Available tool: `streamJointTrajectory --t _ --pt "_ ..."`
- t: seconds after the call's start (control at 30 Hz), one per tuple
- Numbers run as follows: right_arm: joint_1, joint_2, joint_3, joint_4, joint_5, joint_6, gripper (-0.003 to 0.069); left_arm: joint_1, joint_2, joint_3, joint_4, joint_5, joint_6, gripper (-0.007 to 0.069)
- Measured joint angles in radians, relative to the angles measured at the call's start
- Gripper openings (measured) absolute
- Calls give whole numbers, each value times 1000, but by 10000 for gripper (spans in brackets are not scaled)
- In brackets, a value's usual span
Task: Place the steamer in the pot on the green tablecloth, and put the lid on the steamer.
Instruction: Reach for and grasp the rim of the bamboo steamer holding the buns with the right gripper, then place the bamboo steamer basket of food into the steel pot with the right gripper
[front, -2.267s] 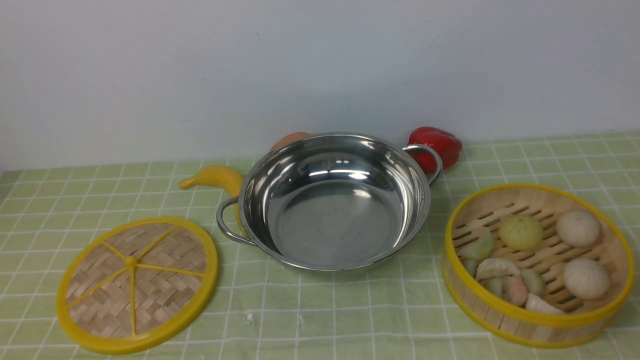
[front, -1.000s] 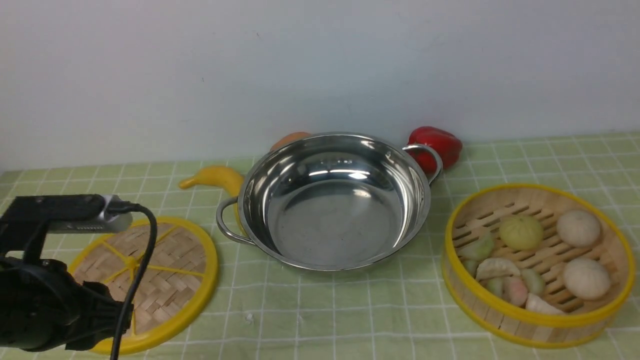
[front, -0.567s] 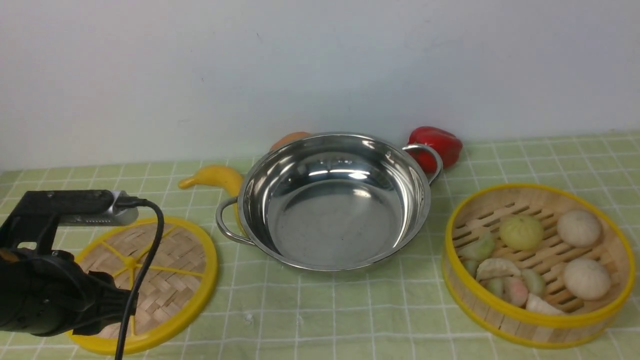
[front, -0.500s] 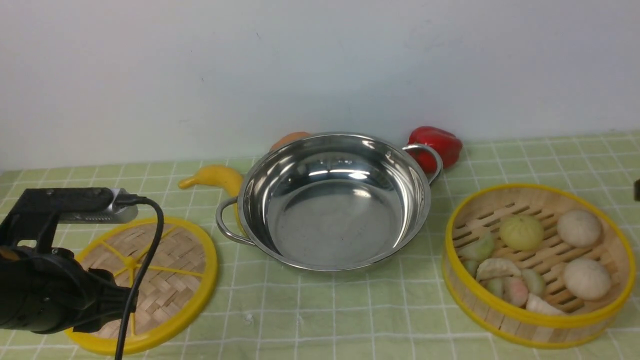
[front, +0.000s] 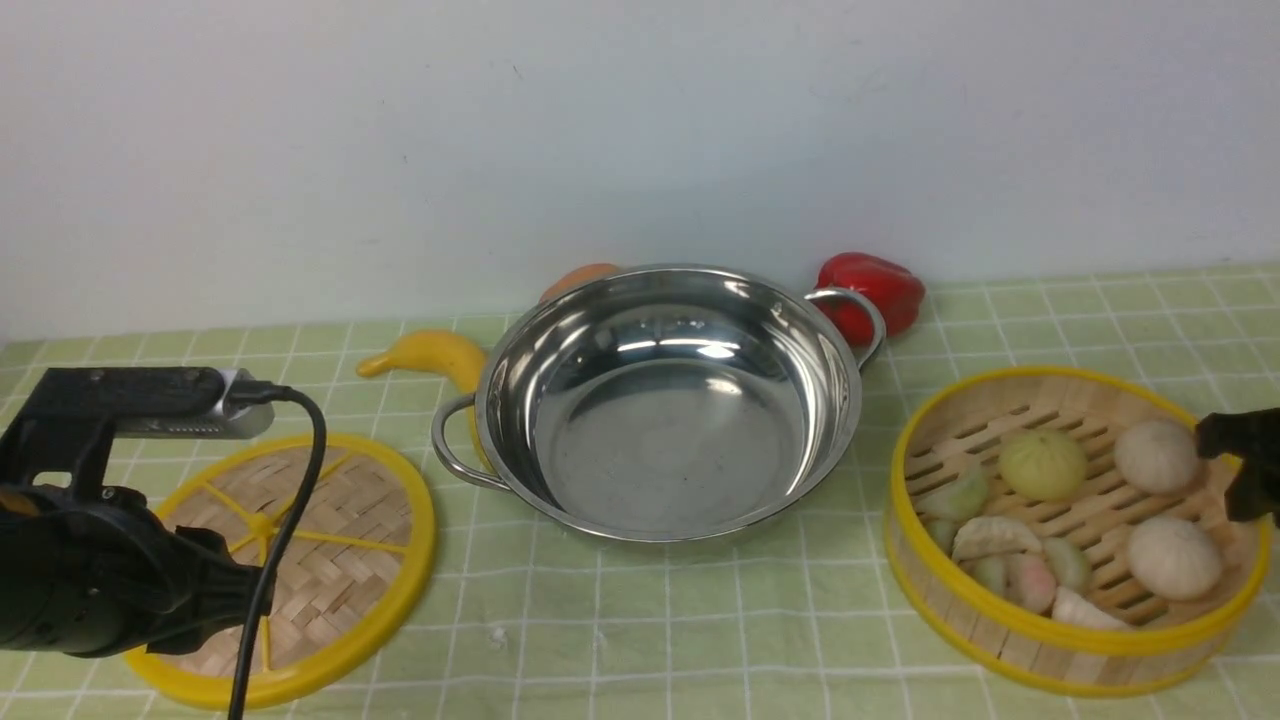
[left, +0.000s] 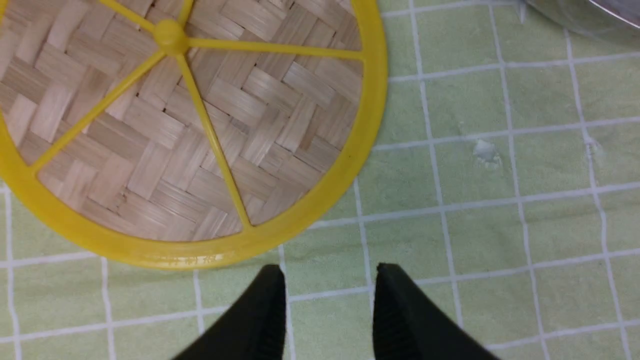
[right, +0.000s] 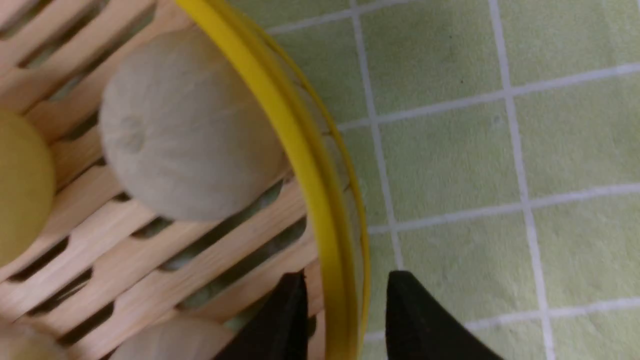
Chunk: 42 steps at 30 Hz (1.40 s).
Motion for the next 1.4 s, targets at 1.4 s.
streamJointTrajectory --t 1.4 --pt "529 513 -1161 -37 516 103 74 0 0 0 2 -16 1 243"
